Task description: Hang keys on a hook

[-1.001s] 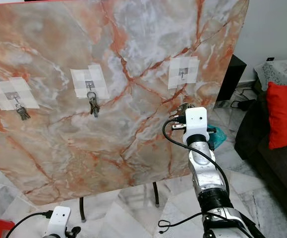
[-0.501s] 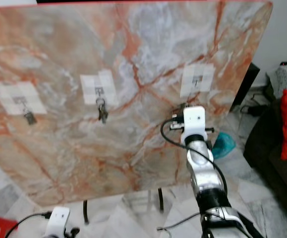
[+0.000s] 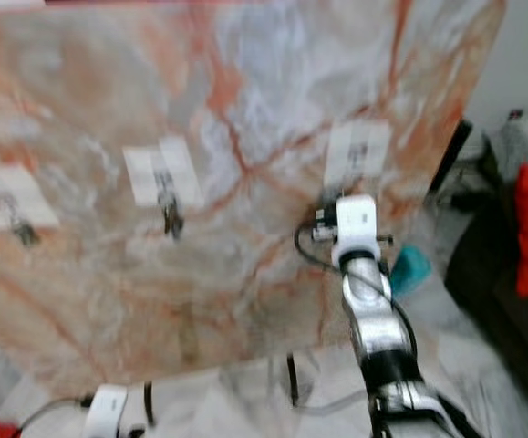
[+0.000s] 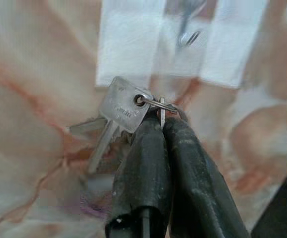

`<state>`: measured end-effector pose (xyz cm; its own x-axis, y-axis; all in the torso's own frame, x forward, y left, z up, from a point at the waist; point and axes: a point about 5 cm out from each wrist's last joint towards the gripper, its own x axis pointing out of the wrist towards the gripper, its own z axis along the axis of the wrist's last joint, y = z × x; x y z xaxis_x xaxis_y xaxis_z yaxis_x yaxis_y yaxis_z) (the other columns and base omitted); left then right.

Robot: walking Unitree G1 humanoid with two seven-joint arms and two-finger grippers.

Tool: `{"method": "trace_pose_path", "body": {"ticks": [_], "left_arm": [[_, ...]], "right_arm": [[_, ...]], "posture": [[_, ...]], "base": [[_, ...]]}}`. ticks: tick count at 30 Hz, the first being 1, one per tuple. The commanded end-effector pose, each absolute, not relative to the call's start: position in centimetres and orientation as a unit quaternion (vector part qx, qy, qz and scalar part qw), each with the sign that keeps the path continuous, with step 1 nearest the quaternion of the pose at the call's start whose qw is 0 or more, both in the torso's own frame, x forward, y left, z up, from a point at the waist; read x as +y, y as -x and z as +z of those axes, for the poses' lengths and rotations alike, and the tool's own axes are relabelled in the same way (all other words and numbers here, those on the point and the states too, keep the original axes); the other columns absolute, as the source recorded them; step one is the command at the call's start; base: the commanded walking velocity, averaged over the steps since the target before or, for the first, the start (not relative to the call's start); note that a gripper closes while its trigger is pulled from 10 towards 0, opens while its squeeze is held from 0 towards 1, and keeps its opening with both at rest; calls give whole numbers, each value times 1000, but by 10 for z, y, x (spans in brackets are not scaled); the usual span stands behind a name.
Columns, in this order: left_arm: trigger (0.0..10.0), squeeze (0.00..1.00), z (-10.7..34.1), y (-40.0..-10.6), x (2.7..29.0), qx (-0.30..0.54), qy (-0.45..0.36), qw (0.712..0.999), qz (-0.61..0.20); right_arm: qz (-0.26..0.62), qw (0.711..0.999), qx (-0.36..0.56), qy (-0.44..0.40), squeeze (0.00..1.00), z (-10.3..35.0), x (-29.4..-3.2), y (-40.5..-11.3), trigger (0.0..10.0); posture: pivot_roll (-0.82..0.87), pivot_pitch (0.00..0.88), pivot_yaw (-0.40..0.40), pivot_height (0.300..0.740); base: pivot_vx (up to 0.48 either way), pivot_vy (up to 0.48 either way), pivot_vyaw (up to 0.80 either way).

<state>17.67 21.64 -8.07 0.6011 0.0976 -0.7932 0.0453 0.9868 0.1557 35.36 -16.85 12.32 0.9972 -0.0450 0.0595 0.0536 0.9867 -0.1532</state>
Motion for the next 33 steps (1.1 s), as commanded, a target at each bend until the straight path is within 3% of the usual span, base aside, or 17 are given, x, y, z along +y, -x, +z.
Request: {"method": "trace_pose_path", "body": {"ticks": [1,33], "left_arm": [[10000,0,-83,-172,219,456,-85,886,15],[10000,0,-83,-172,217,457,-91,885,6]], "right_arm": [[-30,996,-41,79,0,131,-169,-355,10000],[-60,991,-83,80,0,154,-178,-361,10000]], "posture": [[48,0,-38,740],[45,0,-31,740]], "base": [[0,0,0],[0,0,0]]}}
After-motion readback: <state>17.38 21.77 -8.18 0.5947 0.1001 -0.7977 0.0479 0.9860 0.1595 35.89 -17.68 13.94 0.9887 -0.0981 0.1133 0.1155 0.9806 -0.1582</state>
